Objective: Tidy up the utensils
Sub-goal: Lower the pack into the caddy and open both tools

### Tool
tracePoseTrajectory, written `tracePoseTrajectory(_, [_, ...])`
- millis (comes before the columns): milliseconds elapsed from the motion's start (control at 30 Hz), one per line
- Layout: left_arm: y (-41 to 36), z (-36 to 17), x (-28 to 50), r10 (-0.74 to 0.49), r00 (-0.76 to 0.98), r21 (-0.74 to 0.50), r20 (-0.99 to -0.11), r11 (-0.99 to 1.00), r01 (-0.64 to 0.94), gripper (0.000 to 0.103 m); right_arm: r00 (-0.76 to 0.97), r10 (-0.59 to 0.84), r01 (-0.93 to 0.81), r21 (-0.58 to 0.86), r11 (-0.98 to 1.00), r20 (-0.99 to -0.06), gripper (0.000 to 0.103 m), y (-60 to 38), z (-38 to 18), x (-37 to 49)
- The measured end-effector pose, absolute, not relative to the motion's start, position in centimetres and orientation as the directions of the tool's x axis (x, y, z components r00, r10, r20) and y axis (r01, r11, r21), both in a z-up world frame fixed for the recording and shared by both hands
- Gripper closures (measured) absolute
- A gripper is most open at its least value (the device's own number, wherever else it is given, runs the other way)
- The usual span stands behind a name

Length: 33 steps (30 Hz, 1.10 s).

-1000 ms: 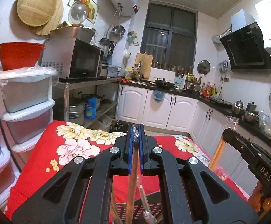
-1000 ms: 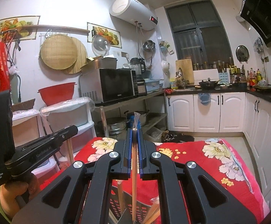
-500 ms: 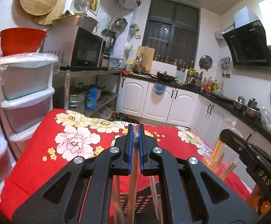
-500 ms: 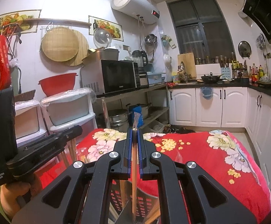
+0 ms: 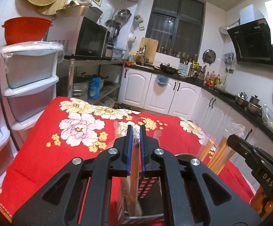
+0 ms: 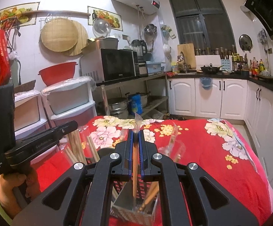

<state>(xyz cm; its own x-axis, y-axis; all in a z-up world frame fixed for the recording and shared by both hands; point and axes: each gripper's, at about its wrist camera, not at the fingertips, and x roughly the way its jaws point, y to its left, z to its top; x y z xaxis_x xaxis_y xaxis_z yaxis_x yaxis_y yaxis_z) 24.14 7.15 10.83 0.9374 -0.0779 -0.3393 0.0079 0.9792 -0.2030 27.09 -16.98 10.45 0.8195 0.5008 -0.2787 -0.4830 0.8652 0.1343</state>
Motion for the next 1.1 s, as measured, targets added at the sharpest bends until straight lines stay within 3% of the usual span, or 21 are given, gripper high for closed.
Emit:
tracePoseTrajectory(300, [7.4,11.1,21.8,-0.084,0.924,-0.216,-0.372,0.976,0.002,0.083,0.807,0.488,-0.475,0.125,0.871,-0.332,0.096,-17.7,10.1,25.7])
tracePoseTrajectory(367, [7.5,11.1,21.4,-0.085,0.921,-0.214,-0.380,0.977,0.002,0.081,0.806,0.483,-0.471,0.121,0.874,-0.342,0.089,-17.8,10.0,25.4])
tracePoseTrajectory(767, [7.5,11.4,18.4,-0.114,0.902,-0.220,-0.417,0.975,0.022,0.070,0.802,0.474,-0.470,0.106,0.876,-0.364,0.080,-19.0,10.3,23.0])
tracePoseTrajectory(1000, [7.3,11.0,16.8,-0.142,0.890,-0.235,-0.434,0.971,0.041,0.058,0.802,0.471,-0.469,0.102,0.878,-0.367,0.072,-19.9,10.2,21.3])
tracePoseTrajectory(1100, [7.4,10.9,16.0,-0.147,0.887,-0.239,-0.439,0.970,0.042,0.046,0.802,0.472,-0.471,0.099,0.877,-0.367,0.068,-20.1,10.2,20.7])
